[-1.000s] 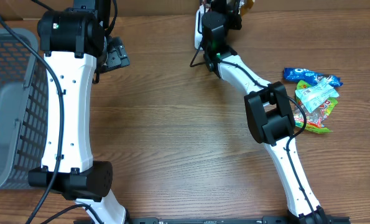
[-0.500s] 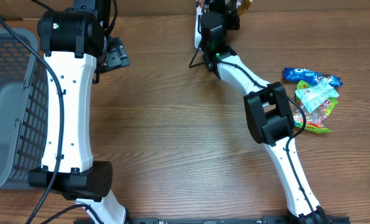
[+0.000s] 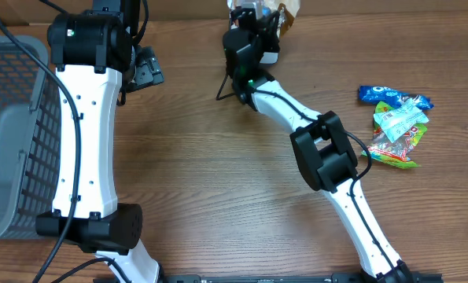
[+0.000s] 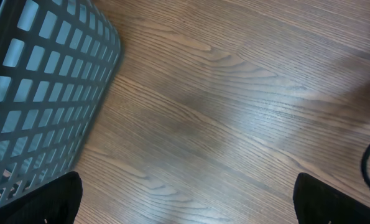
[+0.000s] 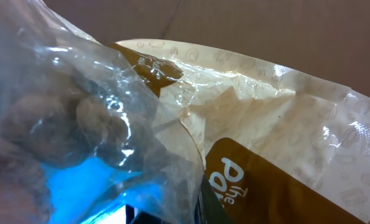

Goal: Scan the item barcode
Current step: 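Hold the bread bag barcode in front of the white scanner, then carry the bread bag right and drop it on the snack pile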

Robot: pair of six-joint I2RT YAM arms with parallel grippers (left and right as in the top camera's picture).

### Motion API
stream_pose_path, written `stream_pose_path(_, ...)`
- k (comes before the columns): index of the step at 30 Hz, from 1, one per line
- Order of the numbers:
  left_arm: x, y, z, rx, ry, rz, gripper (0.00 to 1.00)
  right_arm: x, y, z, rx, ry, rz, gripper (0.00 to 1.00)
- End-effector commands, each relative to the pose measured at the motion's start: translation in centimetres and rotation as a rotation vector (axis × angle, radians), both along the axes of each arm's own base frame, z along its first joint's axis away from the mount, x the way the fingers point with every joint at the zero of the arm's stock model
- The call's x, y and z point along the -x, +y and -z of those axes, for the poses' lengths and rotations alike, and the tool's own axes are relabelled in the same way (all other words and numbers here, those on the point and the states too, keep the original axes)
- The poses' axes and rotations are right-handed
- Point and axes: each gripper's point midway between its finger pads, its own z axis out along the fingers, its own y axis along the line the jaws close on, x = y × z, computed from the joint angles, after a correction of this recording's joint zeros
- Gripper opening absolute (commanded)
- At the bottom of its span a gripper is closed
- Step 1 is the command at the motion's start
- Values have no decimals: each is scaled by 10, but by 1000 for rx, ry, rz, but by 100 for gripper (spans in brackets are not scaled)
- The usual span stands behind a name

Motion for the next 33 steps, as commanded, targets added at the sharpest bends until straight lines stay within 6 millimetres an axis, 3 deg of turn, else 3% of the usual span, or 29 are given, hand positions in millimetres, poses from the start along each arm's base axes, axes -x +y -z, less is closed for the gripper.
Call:
stream_pose_path(1, -1, -1, 3, -8, 3, -13, 100, 11, -4, -39, -9, -47, 58, 4)
stream_pose_path(10, -1, -1, 2, -8, 3, -13, 100, 24, -5, -103, -34, -82, 50, 4)
stream_pose_path(15, -1, -1, 2, -8, 3, -13, 100, 46, 3, -135, -130, -30, -19, 4)
stream_pose_path(19, -1, -1, 2, -8, 3, -13, 100, 79, 28, -143, -268, 212, -273, 4)
stream_pose_path(23, -1, -1, 2, -8, 3, -13, 100, 133, 32, -157, -497, 400, -405, 4)
stream_pose_path(26, -1, -1, 2, -8, 3, -13, 100, 166, 12, -171, -629, 481, -407, 4)
stream_pose_path(28, -1, -1, 3, -8, 3, -13, 100, 182, -13, -174, -712, 522, -355, 4)
stream_pose_path(33, -1, -1, 2, -8, 3, -13, 100, 210, -97, -150, -830, 658, -104, 4)
